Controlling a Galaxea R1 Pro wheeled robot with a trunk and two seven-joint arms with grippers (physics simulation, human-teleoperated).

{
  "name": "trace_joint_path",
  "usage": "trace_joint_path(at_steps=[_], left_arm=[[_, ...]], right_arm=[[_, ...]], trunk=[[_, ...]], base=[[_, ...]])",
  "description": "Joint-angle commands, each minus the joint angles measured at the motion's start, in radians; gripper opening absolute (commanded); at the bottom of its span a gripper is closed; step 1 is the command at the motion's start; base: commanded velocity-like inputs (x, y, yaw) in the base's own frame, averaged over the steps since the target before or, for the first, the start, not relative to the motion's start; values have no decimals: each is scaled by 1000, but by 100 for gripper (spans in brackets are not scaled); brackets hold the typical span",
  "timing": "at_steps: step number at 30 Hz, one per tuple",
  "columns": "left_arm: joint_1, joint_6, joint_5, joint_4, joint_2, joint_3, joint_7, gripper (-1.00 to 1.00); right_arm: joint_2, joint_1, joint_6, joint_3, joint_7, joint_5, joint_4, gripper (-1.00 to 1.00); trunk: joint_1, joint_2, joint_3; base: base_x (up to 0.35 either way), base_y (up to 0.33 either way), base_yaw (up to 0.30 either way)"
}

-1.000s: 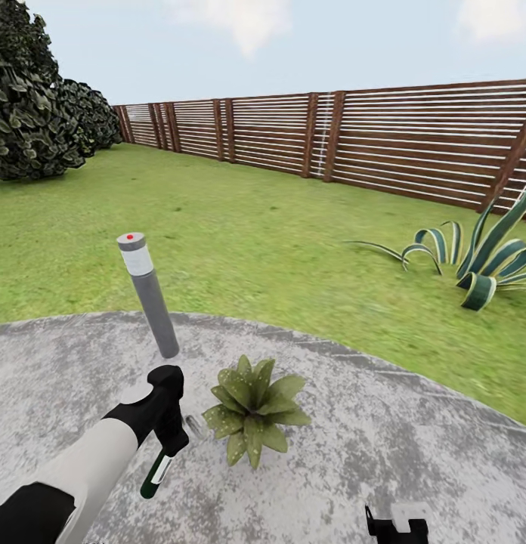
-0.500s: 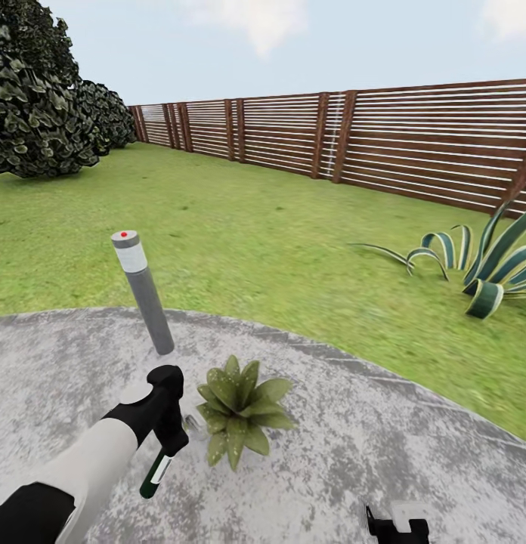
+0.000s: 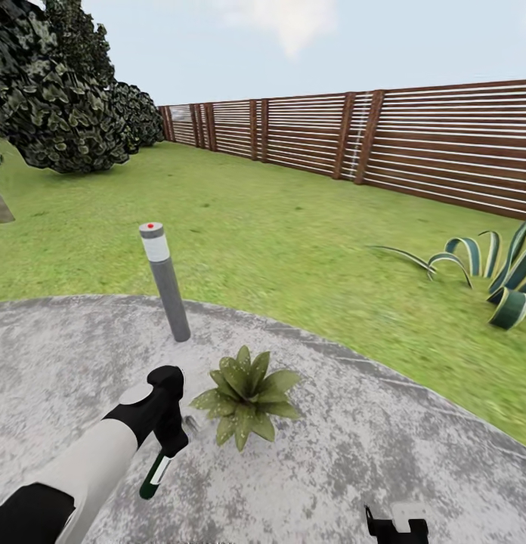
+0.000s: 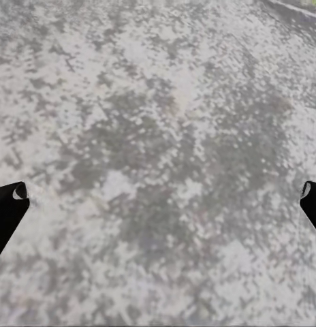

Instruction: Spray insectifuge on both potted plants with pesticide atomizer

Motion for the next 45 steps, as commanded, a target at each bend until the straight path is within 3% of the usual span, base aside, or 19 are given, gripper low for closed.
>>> trace_joint_path(at_steps=[1,8,20,33,34,36,38,39,45], left_arm=[[1,10,-6,-1,1,-5,-10,-100],[45,8,-4,0,4,-4,-8,-100],[47,8,-4,-1,2,-2,-6,-100],[47,8,-4,-3,2,1,-6,-100],[47,8,-4,-3,2,2,-6,-100],[47,8,-4,-3,3,2,-6,-100],[47,8,-4,-3,10,28,-6,-100],[47,8,-4,-2,11,54,-6,-100],[47,8,-5,-1,3,60,14,-100]], right_arm=[[0,0,-1,9,-6,-4,-1,100],[0,0,-1,9,-6,-4,-1,100],[0,0,-1,9,-6,-4,-1,100],[2,0,-1,10,-5,-5,-2,100],[19,0,-1,10,-6,-5,-3,100],[25,0,-1,9,-6,-4,-1,100],[9,0,-2,7,-5,-3,1,100],[-13,0,-2,9,-4,-3,2,100],[-9,0,-1,10,-4,-3,-1,100]], trunk=[[0,0,-1],[0,0,-1],[0,0,-1],[0,0,-1],[0,0,-1],[0,0,-1],[0,0,-1],[0,0,-1],[0,0,-1]], base=[[0,0,277],[0,0,143],[94,-145,128],[-113,-231,157],[66,-100,0],[19,-29,0],[2,-3,0],[0,0,0],[0,0,88]])
